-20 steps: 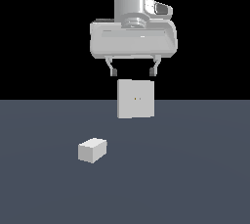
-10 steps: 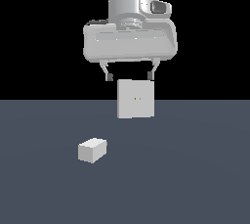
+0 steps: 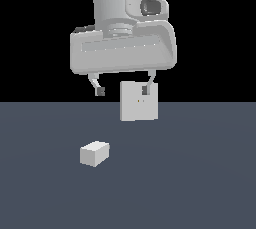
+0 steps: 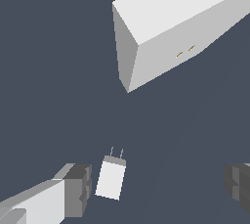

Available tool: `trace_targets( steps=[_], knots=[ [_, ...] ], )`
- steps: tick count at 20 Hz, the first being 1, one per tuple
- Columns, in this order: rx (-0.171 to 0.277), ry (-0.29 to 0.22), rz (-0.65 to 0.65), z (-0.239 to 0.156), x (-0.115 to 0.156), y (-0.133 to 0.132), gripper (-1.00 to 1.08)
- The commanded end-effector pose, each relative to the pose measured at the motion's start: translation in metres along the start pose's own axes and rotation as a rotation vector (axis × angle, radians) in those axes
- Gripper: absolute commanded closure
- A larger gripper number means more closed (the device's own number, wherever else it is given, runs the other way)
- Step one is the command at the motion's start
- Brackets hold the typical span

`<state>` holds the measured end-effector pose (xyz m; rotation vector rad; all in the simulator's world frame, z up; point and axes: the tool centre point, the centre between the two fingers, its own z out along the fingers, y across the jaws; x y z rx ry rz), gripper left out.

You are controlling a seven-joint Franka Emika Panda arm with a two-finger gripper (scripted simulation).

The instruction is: Plug the charger into the wall socket.

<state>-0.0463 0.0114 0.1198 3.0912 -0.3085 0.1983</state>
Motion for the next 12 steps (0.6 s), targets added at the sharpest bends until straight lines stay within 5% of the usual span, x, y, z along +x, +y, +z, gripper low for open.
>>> trace_targets(
  steps=[1, 12],
  knots=[
    [-0.002, 0.021, 0.034, 0.007, -0.010, -0.005, -0.92],
    [-0.015, 0.092, 0.155, 0.035, -0.038, -0.026, -0.92]
  ],
)
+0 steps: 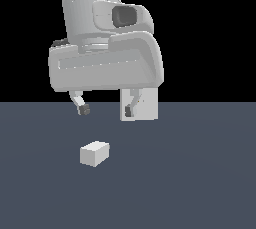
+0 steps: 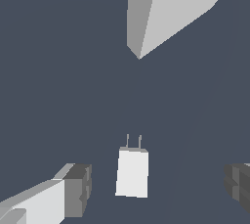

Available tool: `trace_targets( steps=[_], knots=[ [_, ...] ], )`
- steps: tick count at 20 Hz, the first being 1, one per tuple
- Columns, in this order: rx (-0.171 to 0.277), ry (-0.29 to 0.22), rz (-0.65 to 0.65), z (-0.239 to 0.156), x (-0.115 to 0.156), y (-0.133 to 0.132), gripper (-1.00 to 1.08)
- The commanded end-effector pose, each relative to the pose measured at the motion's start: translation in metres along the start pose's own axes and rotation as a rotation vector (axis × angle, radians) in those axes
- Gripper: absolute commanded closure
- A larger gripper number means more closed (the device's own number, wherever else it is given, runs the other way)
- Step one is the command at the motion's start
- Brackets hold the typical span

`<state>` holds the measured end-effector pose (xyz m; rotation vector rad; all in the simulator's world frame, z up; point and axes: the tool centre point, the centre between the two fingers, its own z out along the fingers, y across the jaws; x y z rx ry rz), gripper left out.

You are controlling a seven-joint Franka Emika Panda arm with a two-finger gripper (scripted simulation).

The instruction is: Plug the charger into the wall socket.

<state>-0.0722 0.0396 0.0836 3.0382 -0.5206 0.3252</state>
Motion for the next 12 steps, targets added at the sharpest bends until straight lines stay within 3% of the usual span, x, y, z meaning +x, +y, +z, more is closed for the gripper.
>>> trace_targets(
  steps=[1, 12],
  knots=[
    [-0.003, 0.014, 0.023, 0.005, -0.006, -0.003, -0.92],
    [-0.012, 0.047, 0.078, 0.018, -0.018, -0.012, -0.92]
  ],
)
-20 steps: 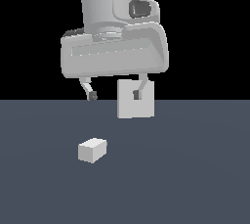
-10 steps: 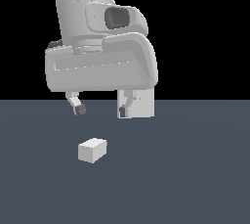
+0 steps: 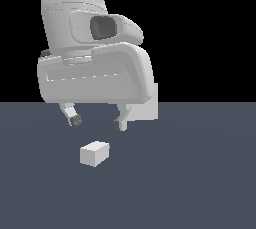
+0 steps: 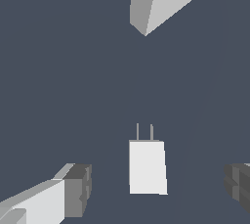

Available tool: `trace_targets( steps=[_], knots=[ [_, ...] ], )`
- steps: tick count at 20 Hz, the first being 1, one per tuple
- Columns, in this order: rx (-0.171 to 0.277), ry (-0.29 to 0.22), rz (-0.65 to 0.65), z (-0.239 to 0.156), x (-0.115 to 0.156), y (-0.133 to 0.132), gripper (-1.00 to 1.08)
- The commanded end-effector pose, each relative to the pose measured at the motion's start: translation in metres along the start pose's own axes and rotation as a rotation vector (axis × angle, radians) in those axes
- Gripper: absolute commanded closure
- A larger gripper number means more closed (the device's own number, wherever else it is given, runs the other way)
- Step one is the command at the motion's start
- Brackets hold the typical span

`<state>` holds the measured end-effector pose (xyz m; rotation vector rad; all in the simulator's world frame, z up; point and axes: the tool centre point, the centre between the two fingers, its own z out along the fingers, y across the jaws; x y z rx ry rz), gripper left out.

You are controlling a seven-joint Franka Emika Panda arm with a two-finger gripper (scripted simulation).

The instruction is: Plug the charger into the wall socket.

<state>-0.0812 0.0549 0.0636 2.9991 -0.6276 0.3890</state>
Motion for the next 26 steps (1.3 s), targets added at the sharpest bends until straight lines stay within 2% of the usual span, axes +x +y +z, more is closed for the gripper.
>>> trace_targets(
  steps=[1, 13, 26],
  knots=[
    [-0.001, 0.004, 0.007, 0.001, -0.001, -0.001, -0.92],
    [-0.002, 0.003, 0.007, 0.006, -0.002, -0.001, -0.92],
    [-0.001, 0.002, 0.007, 0.048, -0.014, 0.000, -0.92]
  ],
)
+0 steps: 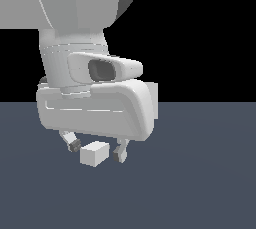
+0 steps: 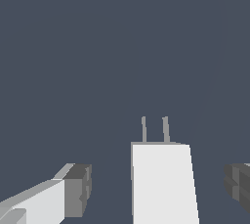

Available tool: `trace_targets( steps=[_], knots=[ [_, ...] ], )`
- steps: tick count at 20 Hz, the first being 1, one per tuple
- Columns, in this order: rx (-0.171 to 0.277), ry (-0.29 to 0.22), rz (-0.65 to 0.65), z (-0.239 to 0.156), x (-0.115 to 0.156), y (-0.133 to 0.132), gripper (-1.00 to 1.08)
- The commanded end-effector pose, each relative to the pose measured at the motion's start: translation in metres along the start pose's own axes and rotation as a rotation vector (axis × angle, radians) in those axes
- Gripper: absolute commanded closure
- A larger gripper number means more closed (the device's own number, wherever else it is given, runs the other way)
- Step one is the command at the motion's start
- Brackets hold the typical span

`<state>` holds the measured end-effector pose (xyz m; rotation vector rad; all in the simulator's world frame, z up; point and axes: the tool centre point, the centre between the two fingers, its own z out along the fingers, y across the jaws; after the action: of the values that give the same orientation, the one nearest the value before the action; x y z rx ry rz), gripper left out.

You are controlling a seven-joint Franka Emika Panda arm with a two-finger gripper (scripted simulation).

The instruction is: Plug the charger into the wall socket.

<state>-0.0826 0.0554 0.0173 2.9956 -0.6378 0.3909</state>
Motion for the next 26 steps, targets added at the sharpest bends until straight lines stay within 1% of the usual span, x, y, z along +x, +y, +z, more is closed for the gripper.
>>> trace_targets(
  steps=[1, 3, 4, 17, 26],
  knots=[
    [0.001, 0.001, 0.000, 0.005, -0.001, 0.000, -0.92],
    [0.001, 0.001, 0.000, 0.005, -0.001, 0.000, -0.92],
    [0.001, 0.001, 0.000, 0.005, -0.001, 0.000, 1.08],
    [0.002, 0.001, -0.005, 0.005, 0.000, 0.001, 1.08],
    [0.022, 0.003, -0.082, -0.003, 0.008, 0.012, 1.08]
  ],
)
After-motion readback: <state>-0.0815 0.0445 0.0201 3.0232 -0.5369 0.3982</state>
